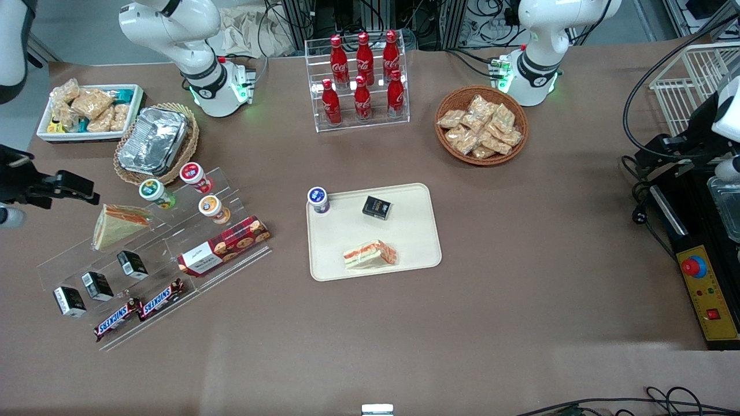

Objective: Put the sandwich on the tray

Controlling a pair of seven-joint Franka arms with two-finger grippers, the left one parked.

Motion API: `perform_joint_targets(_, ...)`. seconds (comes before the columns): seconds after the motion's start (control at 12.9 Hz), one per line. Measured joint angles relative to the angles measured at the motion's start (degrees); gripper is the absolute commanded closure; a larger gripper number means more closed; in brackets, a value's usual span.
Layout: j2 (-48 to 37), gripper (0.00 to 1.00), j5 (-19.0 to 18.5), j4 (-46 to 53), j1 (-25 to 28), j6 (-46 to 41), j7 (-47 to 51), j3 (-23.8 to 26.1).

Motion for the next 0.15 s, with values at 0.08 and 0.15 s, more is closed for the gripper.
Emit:
perform_joint_targets(0.08,-0.46,0.00,0.00,-0.44,-0.30,-0.09,-0.02,0.00)
perform_joint_targets(0.15,-0.77,0.00,-0.02,-0.78,-0.33,-0.13,-0.02,0.01)
